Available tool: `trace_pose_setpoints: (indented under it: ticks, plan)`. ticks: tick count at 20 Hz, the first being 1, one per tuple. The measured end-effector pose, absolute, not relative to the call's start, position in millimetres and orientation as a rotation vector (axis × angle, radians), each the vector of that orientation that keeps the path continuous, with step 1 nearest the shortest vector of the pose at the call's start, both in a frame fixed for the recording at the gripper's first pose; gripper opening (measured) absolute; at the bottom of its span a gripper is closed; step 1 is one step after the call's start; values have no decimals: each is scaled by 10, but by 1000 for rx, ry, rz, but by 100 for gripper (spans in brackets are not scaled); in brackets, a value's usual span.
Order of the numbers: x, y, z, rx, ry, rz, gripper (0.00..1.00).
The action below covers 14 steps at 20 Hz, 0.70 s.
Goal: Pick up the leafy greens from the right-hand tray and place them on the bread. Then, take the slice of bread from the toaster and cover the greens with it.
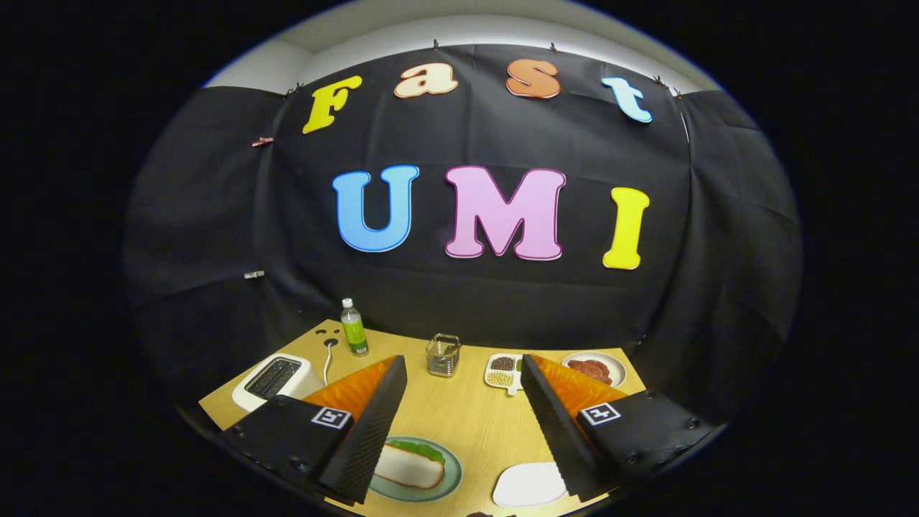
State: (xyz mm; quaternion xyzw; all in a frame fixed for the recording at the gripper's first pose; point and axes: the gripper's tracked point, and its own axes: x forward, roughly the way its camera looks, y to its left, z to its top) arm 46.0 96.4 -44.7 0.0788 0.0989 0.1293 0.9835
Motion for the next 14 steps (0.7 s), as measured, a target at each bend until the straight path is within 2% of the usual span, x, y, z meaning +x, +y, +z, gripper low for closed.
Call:
trace_pose_setpoints:
  ticks: [8,14]
  plan:
    - [238,691,399,31,9,200,98]
    - [121,574,567,70,-31,175,98]
